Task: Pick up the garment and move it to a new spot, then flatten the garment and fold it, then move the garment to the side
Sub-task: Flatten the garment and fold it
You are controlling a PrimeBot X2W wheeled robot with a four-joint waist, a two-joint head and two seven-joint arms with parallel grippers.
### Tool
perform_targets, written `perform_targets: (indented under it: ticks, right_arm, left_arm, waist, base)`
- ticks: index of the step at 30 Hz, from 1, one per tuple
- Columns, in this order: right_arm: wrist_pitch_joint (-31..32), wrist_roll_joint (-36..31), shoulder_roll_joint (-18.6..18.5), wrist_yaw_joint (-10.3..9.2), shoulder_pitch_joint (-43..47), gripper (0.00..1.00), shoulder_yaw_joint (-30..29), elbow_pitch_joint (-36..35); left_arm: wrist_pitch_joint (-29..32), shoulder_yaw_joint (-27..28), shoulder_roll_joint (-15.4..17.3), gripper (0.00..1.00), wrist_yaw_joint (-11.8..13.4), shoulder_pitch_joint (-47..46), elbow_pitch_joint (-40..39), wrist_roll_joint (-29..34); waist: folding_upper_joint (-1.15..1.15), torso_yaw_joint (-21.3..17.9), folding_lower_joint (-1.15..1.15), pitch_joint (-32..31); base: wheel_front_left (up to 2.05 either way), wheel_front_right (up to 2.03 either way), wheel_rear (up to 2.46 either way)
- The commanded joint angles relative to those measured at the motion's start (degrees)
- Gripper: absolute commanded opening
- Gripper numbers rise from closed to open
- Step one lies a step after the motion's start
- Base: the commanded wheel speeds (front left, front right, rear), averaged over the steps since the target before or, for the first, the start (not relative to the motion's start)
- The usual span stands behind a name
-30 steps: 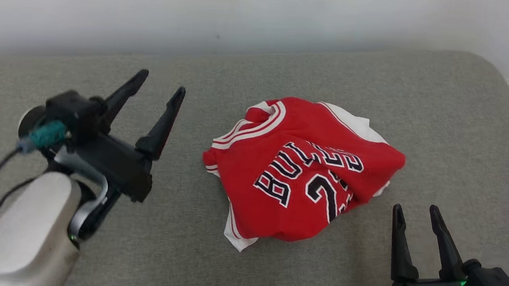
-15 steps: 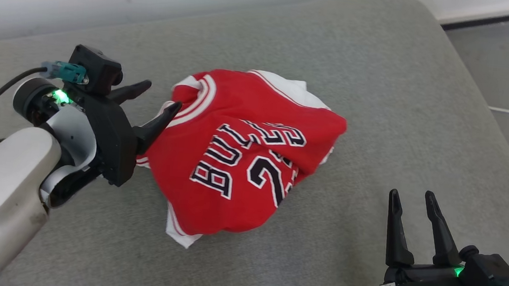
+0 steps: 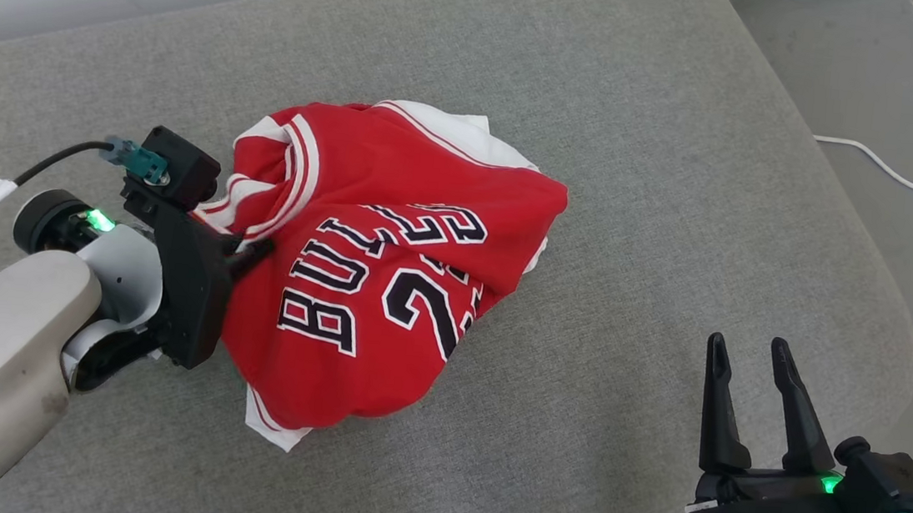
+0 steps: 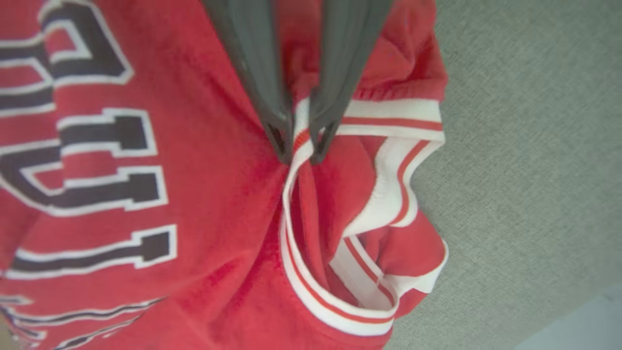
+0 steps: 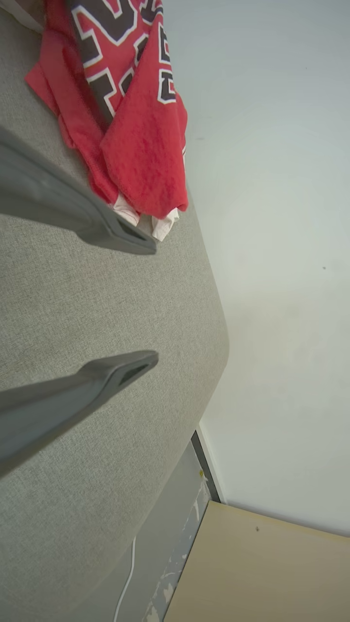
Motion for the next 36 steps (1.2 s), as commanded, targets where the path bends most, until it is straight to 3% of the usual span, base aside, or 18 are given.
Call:
perform_targets:
  ticks: [1, 11, 19, 26, 36]
  right_arm:
    - [-0.05, -0.2, 0.09, -0.12, -0.32, 1.0, -0.22, -0.12]
    - [-0.04, -1.18, 0.06, -0.12, 0.63, 1.0, -0.59, 0.3]
    - [-0.04, -1.06, 0.06, -0.12, 2.91, 1.0, -0.82, 1.59]
    - [-0.04, -0.44, 0.07, -0.12, 4.33, 1.0, -1.16, 2.55]
    - [-0.04, -1.3, 0.08, -0.12, 4.7, 1.0, -2.03, 2.56]
  left_arm:
    - [-0.71, -0.84, 0.45, 0.0, 0.1, -0.94, 0.19, -0.61]
    - [-10.66, -3.06, -2.54, 0.0, 0.1, -9.93, -0.11, -1.97]
    - [-18.26, 0.13, -8.53, 0.0, 0.11, -24.45, 0.73, -2.97]
    - [-23.6, 3.03, -11.73, 0.0, 0.11, -33.97, 5.1, -1.83]
    - [-26.55, 2.6, -9.78, 0.0, 0.1, -35.95, 8.13, -2.3]
  waist:
    - [-0.01, 0.54, -0.01, -0.27]
    - [-0.01, 3.84, -0.01, -3.96]
    - [-0.01, 4.7, -0.01, -8.66]
    - [-0.01, 4.98, -0.01, -9.79]
    - [-0.01, 8.26, -0.01, -9.87]
  base:
    - [0.0, 0.0, 0.0]
    - [0.0, 0.0, 0.0]
    - [0.0, 0.0, 0.0]
    - [0.0, 0.0, 0.0]
    - [0.0, 0.0, 0.0]
